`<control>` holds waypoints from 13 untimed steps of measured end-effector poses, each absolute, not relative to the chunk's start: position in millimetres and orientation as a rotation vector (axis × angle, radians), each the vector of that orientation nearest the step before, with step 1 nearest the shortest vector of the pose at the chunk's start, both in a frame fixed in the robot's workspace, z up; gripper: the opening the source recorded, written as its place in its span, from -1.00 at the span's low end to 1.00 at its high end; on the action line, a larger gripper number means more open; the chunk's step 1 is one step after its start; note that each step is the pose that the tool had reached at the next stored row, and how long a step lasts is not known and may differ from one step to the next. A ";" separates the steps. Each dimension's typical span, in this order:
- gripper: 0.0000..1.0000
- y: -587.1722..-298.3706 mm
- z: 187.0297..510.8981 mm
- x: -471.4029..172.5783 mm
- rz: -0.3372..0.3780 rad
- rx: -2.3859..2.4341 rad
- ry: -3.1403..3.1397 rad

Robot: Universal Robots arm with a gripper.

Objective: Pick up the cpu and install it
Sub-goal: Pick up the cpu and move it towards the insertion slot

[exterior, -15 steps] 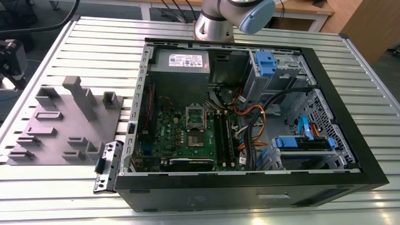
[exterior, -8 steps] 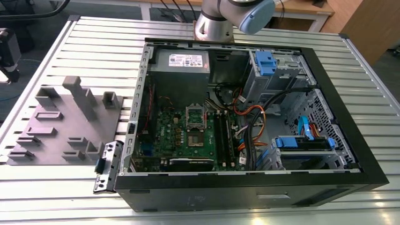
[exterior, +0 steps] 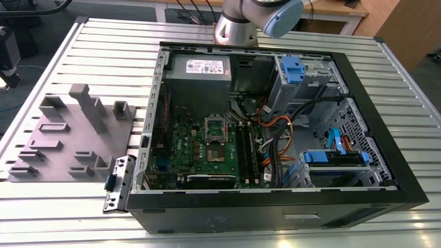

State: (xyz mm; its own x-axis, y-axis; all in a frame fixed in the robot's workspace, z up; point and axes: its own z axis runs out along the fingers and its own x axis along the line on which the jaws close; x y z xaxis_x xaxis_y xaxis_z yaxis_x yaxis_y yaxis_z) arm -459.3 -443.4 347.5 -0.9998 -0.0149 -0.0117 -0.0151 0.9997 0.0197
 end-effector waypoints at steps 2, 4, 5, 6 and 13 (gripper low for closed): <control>-0.05 -443.4 347.9 -459.3 0.031 -0.024 3.130; -0.05 -443.4 348.0 -459.3 0.031 -0.024 3.130; -0.05 -443.4 348.1 -459.3 0.031 -0.024 3.130; -0.05 -443.4 348.1 -459.3 0.031 -0.024 3.130; -0.05 -443.4 347.8 -459.2 0.031 -0.024 3.130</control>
